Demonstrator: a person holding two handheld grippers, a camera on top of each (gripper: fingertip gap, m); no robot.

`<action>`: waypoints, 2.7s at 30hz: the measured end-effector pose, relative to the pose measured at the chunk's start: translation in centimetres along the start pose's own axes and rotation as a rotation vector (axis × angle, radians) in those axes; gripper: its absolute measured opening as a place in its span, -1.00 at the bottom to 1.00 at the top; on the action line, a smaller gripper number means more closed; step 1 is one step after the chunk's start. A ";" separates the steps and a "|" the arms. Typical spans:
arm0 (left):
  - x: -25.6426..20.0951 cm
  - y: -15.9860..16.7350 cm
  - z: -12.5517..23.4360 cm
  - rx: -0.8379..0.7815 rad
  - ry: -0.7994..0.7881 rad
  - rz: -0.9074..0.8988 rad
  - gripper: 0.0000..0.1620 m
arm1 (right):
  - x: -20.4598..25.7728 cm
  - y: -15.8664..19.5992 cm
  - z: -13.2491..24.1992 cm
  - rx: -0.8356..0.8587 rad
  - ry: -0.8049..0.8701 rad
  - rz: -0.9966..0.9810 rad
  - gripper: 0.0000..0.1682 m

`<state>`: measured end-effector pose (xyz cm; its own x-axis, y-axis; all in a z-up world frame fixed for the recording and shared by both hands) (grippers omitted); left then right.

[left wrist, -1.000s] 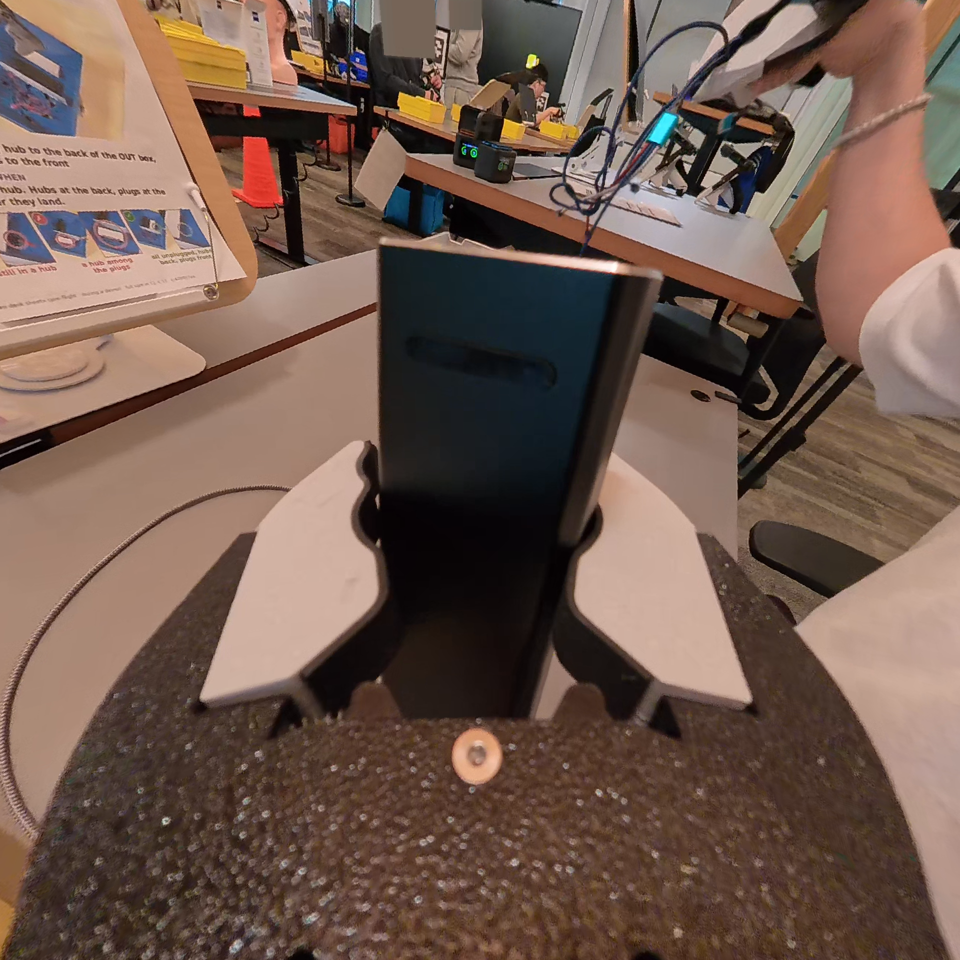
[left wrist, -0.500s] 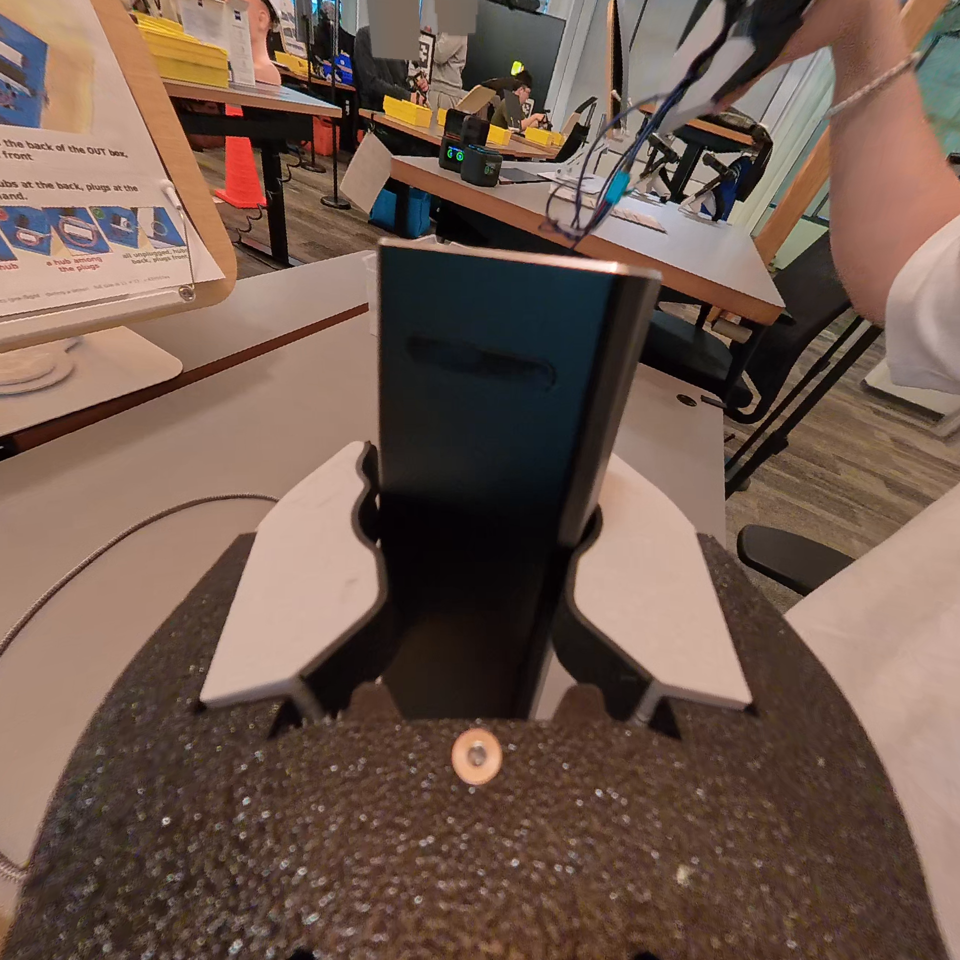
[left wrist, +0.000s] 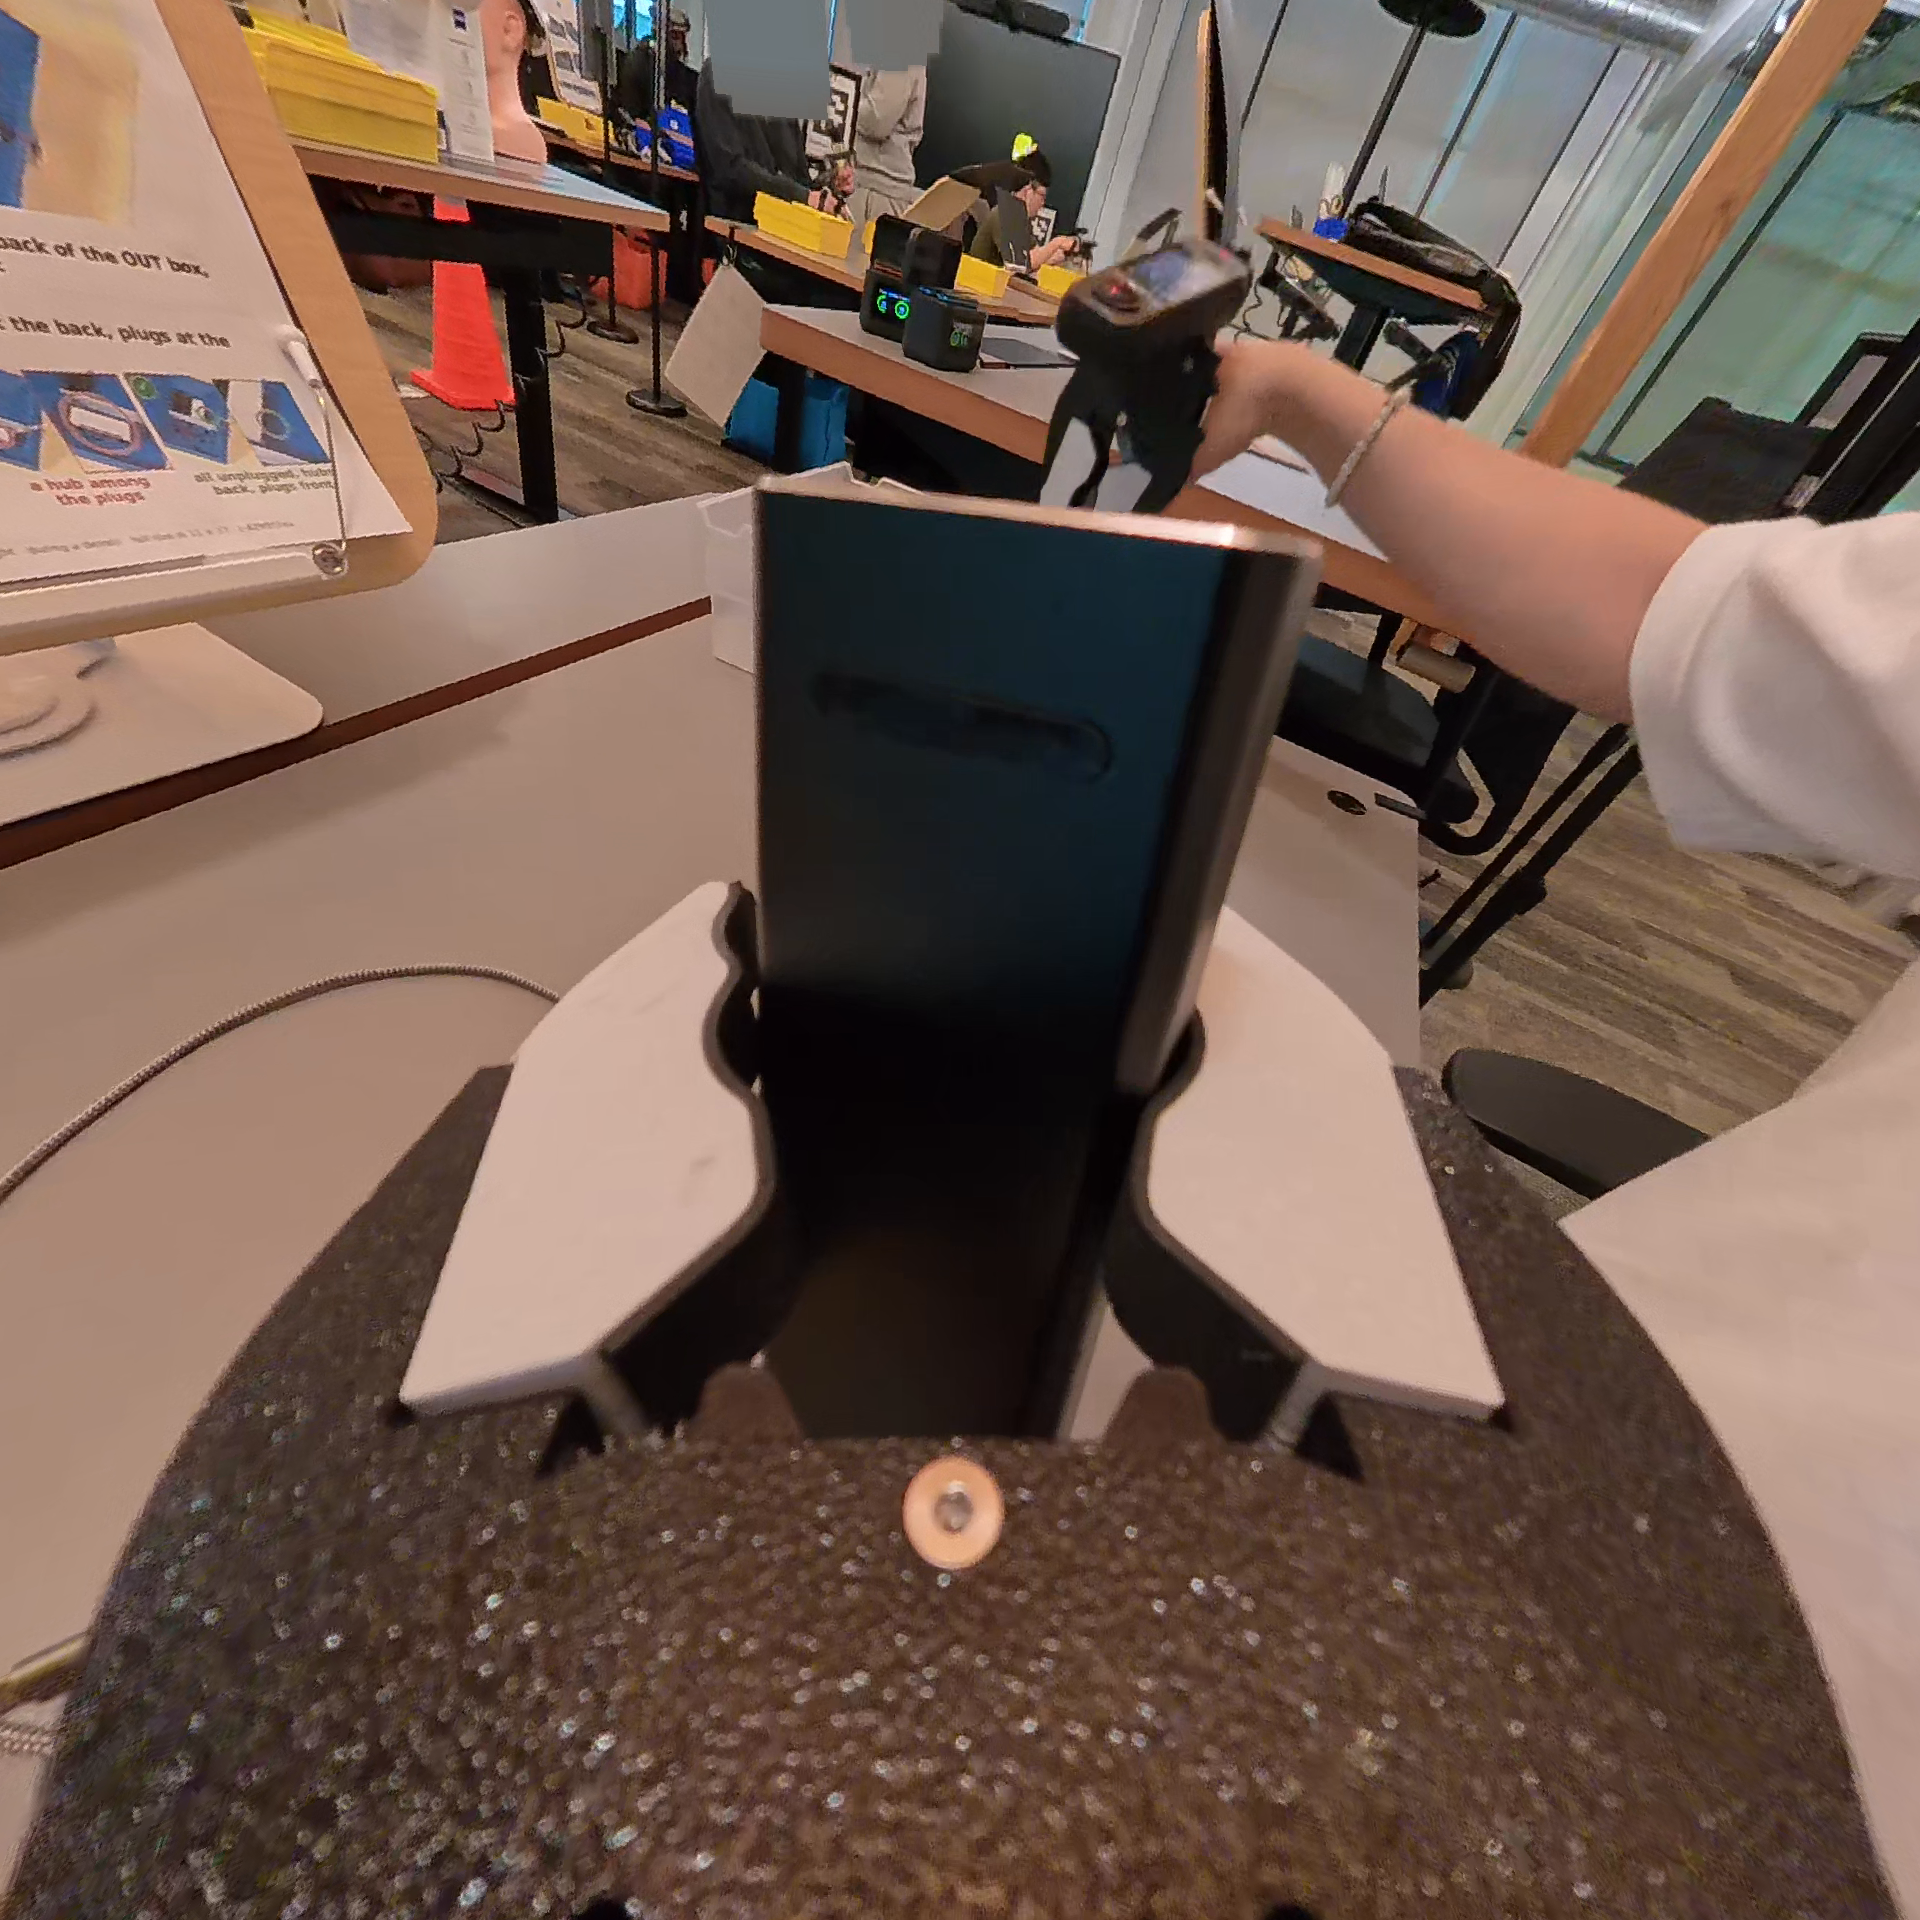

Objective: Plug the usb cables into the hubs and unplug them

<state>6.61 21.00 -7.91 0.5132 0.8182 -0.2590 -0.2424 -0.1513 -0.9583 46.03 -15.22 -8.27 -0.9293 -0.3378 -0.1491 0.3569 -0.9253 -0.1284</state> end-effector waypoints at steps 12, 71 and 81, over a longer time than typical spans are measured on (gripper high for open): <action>-0.3 0.1 -1.0 -0.008 0.040 0.000 -0.10 | 0.7 5.7 -5.8 -0.429 0.166 -0.352 -0.63; -0.9 1.0 -2.2 0.015 0.106 0.028 -0.11 | 1.3 5.4 -5.6 -0.046 -0.018 -0.507 -0.02; -0.7 1.4 -2.1 0.016 0.111 0.038 -0.11 | 0.8 6.9 0.4 0.048 0.038 -0.458 0.14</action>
<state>7.67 19.07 -9.31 0.5914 0.7454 -0.3074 -0.2760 -0.1710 -0.9458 47.73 -21.95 -8.91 -0.9858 0.1138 -0.1234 -0.0958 -0.9850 -0.1435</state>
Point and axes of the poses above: each gripper's, where its closed fingertips meet, z back along the fingers, y out of its underside, x = y × z across the jaws, the point moved 9 cm from there along z, back along the fingers, and after that the axes turned 3 degrees about -x, right-handed, at the moved point
